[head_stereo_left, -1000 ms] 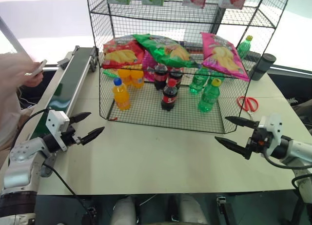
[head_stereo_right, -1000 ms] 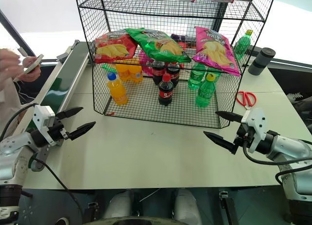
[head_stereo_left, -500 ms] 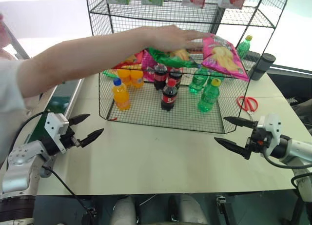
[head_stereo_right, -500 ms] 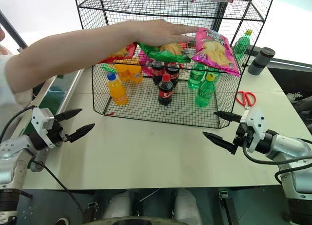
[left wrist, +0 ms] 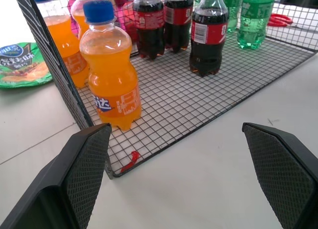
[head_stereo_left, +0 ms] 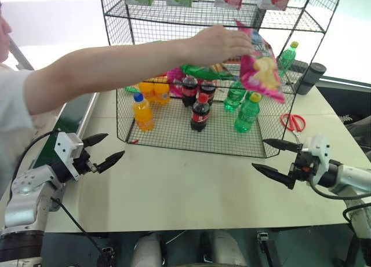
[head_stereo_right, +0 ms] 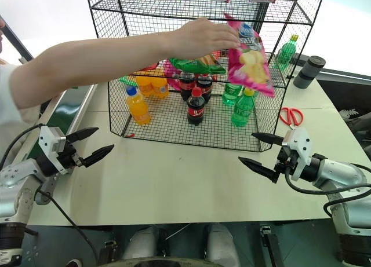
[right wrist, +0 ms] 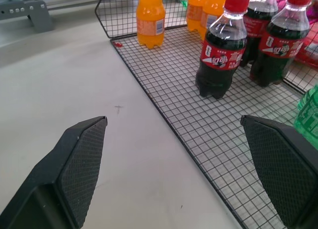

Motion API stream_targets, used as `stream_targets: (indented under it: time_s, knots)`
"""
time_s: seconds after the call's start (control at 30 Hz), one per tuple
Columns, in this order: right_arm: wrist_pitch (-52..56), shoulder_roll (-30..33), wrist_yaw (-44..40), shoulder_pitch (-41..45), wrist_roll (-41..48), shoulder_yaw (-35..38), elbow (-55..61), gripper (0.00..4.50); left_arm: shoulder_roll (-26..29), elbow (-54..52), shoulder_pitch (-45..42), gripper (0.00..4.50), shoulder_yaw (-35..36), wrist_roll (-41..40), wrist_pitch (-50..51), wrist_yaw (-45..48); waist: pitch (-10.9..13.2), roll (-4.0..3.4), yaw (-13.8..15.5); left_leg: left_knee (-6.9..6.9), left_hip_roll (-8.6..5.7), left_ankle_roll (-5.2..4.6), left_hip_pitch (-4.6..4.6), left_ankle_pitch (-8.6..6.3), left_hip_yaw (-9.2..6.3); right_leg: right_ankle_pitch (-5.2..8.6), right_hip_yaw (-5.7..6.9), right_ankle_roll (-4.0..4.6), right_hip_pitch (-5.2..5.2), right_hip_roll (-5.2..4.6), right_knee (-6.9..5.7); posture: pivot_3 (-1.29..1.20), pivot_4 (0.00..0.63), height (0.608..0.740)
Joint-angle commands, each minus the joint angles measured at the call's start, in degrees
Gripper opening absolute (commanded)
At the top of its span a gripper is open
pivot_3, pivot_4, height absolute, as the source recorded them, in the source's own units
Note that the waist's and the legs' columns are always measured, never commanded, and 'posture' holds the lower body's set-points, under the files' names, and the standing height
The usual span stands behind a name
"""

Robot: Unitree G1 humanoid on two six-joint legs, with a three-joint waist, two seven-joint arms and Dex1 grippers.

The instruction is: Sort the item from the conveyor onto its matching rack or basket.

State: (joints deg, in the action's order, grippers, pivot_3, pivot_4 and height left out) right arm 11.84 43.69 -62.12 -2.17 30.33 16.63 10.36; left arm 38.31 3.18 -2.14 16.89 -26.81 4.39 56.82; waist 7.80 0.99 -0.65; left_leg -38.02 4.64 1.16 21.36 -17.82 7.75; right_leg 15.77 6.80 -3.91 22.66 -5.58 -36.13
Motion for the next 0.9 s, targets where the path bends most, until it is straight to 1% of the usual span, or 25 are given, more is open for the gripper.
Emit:
stream_targets:
  time_s: [0.03,0.4,0.53,0.7,0.9]
  knots:
    - [-0.73,-0.35,0.38,0.89,0.3,0.39,0.48,4.48,0.02,-1.53,-0.76,4.5,0.1,0.37,-1.36,-0.21,0.0,0.0,0.01,0.0,0.0,0.0,0.0,0.0,0.0,0.0,0.0,0.0,0.0,0.0,0.0,0.0,0.15,0.726]
    - [-0.91,-1.16,1.39,0.52,0.26,-0.07,1.17,4.48,-1.32,-1.09,-1.31,4.5,-0.42,1.44,-2.6,-1.19,0.0,0.01,-0.01,0.0,-0.01,0.0,0.0,0.0,0.0,0.0,0.0,0.0,-0.01,0.0,0.0,0.0,0.15,0.726]
    - [-1.01,-1.55,1.61,0.68,0.17,-0.51,1.55,4.48,-1.16,-2.59,-0.58,4.5,0.2,-1.46,-0.78,1.09,0.0,0.0,-0.01,0.0,0.0,0.01,0.0,0.0,0.0,0.0,0.0,0.0,-0.01,0.0,0.0,0.0,0.15,0.726]
    - [-1.06,-1.97,1.7,1.57,-0.05,-1.49,1.49,4.48,-0.15,-2.26,0.24,4.5,1.19,-1.89,-0.49,2.49,0.0,0.0,-0.03,0.0,0.0,0.01,0.0,0.0,0.0,0.0,0.0,0.0,-0.01,0.0,0.0,0.0,0.15,0.726]
    - [-1.74,-3.03,1.15,5.37,-0.99,-5.09,-0.17,4.48,-0.11,-4.64,3.76,4.5,3.5,-4.12,1.27,2.15,0.0,0.0,-0.19,0.0,0.01,0.01,-0.01,0.0,0.01,0.0,-0.01,0.0,0.01,0.01,-0.01,0.0,0.15,0.726]
